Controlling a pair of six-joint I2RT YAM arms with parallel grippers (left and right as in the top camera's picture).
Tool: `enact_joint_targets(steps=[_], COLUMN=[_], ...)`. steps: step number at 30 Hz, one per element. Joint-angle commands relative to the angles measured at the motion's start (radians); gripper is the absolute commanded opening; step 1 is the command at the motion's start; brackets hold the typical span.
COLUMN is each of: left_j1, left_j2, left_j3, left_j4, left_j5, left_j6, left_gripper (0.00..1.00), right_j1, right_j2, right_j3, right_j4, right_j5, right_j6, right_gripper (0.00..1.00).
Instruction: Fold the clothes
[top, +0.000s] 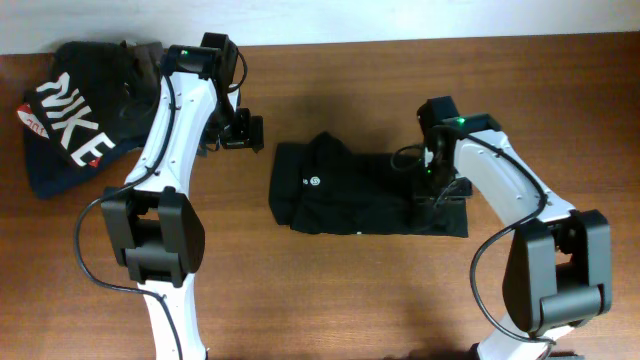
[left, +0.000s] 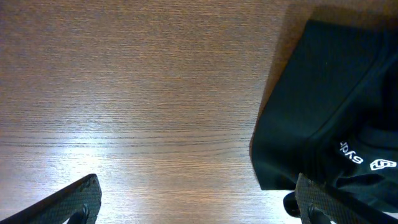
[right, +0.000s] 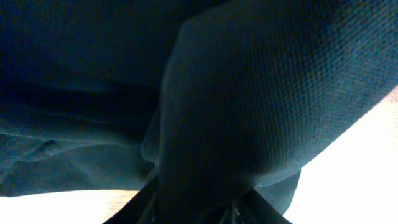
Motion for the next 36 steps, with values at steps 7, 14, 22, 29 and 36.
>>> enact_joint_targets(steps=[7,14,22,29,36], left_j1=[0.000,0.000,0.000,0.000,0.000], left_j2=[-0.018,-0.018,-0.018,-0.018,-0.018], left_j3=[0.010,0.010,0.009,0.009,0.009], left_j4=[-0.002,-0.002,-0.003,-0.002,0.013], left_j5=[0.011,0.011,0.011,0.011,0.011], left_j6=[-0.005,-0.005,-0.005,-0.005,-0.005], left_gripper=[0.99,0.99,0.99,0.99,0.99], right_j1=[0.123,0.196,0.145,-0.110,-0.339], right_j2=[0.012,0.012,-0.068,-0.190,-0.051], right_j3=[-0.019,-0.019,0.056,0.137,0.099], right_j4=[0.097,0.101,0.090,0.077,0.025], right_j5=[-0.153,-0.192,-0.207,-0.599,-1.046], right_j6=[0.079,0.080,0.156,-0.070,-0.376], right_gripper=[0.40,0.63,0.52,0.52,0.59])
